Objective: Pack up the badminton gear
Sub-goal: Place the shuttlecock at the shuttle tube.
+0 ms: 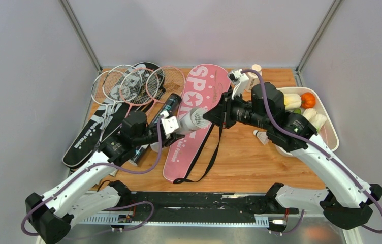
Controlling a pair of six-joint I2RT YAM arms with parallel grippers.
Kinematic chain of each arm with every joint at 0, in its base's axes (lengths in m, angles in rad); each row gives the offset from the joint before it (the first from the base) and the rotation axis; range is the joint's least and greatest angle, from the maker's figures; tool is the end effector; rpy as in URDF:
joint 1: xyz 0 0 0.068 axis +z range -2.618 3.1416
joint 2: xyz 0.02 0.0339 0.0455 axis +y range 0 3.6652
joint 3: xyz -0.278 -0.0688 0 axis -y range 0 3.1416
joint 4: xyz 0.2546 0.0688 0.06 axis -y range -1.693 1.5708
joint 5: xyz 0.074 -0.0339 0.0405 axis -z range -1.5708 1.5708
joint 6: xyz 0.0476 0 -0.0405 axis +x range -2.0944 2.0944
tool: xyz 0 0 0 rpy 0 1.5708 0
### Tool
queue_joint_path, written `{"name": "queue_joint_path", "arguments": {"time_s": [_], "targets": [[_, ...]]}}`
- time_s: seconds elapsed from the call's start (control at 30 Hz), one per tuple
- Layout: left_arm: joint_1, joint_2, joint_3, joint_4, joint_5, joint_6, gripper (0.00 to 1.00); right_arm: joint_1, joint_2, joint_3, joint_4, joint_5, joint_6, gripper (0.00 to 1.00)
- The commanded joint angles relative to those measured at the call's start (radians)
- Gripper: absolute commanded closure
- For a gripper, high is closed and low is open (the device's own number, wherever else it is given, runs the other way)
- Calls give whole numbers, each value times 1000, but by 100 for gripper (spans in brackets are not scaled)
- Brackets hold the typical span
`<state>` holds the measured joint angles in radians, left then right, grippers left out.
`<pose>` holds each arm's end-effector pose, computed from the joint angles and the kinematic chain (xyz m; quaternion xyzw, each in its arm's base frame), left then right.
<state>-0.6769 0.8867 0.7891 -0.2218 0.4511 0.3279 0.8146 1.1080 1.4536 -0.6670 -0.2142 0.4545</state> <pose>0.1542 -0.1505 0.3272 0.4952 0.6293 -0.2776 0.5307 0.1501 0.1739 0.4669 -0.2059 0.7823 0.4146 0.4169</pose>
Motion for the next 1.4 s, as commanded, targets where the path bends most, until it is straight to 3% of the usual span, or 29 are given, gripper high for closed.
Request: {"name": "queue_joint_path", "arguments": {"time_s": [0.0, 0.1, 0.33, 0.53, 0.73, 0.87, 1.0, 1.37], "targets": [[-15, 0, 57, 22, -12, 102, 72, -1, -4, -4, -17, 61, 0, 79], [-21, 4, 63, 27, -11, 106, 72, 0, -8, -13, -27, 102, -8, 62], [-30, 24, 67, 29, -18, 112, 73, 0, -17, -17, -54, 167, -39, 45], [-31, 20, 59, 51, -3, 98, 73, 0, -26, -63, -42, 200, -60, 38], [-32, 26, 58, 104, 40, 60, 73, 0, 38, -111, 2, 129, -53, 38], [-34, 30, 63, 91, 22, 77, 73, 1, 33, -122, 9, 172, -57, 35], [-36, 29, 63, 65, -5, 96, 73, 0, 47, -104, 9, 194, -77, 28], [-36, 30, 73, 28, -35, 143, 73, 0, 81, -67, -41, 210, -97, 24]]}}
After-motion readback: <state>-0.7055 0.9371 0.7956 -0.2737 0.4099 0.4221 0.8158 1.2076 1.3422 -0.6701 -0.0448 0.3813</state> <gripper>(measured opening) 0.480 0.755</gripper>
